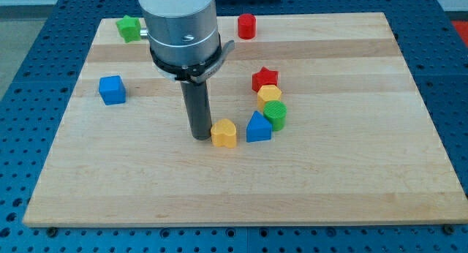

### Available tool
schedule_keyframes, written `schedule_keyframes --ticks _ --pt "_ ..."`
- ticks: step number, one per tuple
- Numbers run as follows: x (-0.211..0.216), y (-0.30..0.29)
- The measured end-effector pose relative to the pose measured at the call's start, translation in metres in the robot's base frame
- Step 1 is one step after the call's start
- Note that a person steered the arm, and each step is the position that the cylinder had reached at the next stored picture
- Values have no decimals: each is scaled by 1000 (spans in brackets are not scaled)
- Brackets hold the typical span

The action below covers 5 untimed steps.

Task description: Push the yellow heart into the blue triangle

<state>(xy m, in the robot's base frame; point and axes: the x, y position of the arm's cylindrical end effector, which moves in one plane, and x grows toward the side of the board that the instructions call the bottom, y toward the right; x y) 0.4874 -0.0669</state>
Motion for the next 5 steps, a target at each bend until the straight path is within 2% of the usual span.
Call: schedule_keyframes --ticks 2,5 --pt "14 -21" --pt "23 -6"
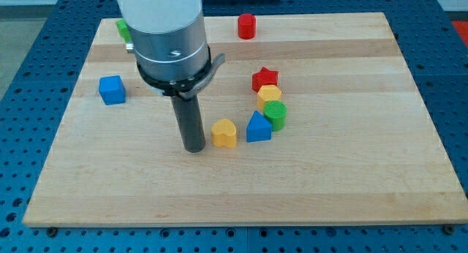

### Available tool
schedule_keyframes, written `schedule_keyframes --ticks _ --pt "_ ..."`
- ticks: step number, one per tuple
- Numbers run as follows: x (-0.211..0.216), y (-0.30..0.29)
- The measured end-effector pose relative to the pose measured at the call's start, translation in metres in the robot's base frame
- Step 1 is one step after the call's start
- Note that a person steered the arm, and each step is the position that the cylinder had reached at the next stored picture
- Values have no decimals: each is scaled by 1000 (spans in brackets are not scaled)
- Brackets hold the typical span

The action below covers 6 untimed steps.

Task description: Push the yellow heart into the blue triangle

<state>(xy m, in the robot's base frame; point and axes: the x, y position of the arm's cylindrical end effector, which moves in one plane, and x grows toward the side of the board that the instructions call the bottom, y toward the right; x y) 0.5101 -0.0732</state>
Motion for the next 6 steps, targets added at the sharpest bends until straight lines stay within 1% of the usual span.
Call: schedule_keyframes --ticks 3,4,5,6 --pt "-6 26" --pt "-6 26" --pt "-4 9" --pt "18 0"
